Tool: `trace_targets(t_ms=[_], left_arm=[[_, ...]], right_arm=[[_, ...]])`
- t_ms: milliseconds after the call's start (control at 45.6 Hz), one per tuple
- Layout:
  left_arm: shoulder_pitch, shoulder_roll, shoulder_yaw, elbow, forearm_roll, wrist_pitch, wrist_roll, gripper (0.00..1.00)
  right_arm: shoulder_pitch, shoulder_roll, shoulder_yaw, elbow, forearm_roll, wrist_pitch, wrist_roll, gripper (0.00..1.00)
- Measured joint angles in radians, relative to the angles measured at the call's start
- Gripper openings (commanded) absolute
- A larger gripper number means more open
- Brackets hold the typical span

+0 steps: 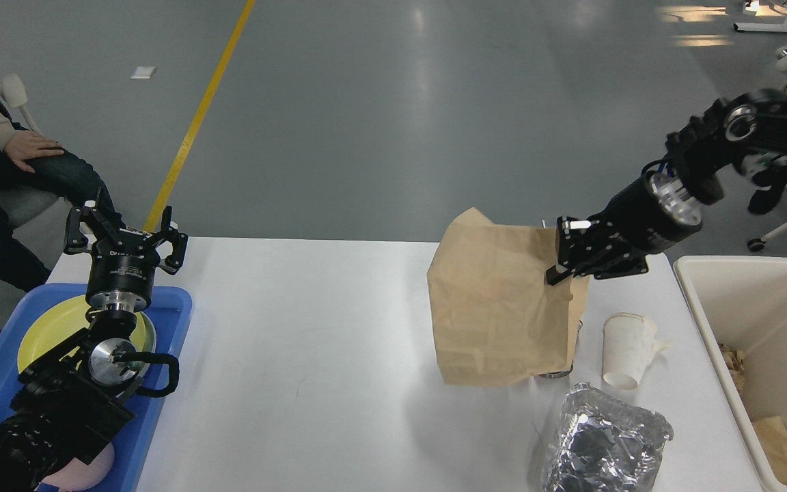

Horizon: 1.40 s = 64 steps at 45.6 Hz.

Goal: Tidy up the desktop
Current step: 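Grasp the brown paper bag with the right gripper and lift it, then carry the paper bag over the white bin and release it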

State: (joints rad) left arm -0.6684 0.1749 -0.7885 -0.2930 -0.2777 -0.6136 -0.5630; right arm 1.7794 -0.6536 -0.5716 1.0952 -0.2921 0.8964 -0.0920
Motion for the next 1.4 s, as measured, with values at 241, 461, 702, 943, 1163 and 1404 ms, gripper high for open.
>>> trace_targets(t_ms=[241,461,702,943,1163,1404], left_arm=[[0.0,0.0,0.0,0.0,0.0,0.0,0.0,0.96],[0.0,0.0,0.0,0.0,0.0,0.0,0.0,0.96],[0.0,0.0,0.0,-0.001,0.0,0.0,0.0,0.96],[0.0,0.0,0.0,0.0,0.0,0.0,0.0,0.96],[0.0,0.0,0.0,-0.001,0.0,0.0,0.0,0.96],[0.0,0.0,0.0,-0.001,0.0,0.0,0.0,0.96]], right_arm=[[0.124,-0.14,-0.001,-0.025,-0.005,-0.001,0.0,0.0],[0.002,-0.175,-0.025,-0.214,-0.002,-0.1,-0.001,0.0],[-0.293,-0.228,-0.018,-0.345,0.002,-0.484,0.0,0.0],[-0.581,-0.245,-0.015,-0.375,0.001,-0.807,0.0,0.0],[-0.79,-0.194,-0.025,-0.489,0.0,-0.828,0.0,1.0],[-0.855,-0.132,-0.027,-0.562,0.0,-0.829,0.003,1.0]])
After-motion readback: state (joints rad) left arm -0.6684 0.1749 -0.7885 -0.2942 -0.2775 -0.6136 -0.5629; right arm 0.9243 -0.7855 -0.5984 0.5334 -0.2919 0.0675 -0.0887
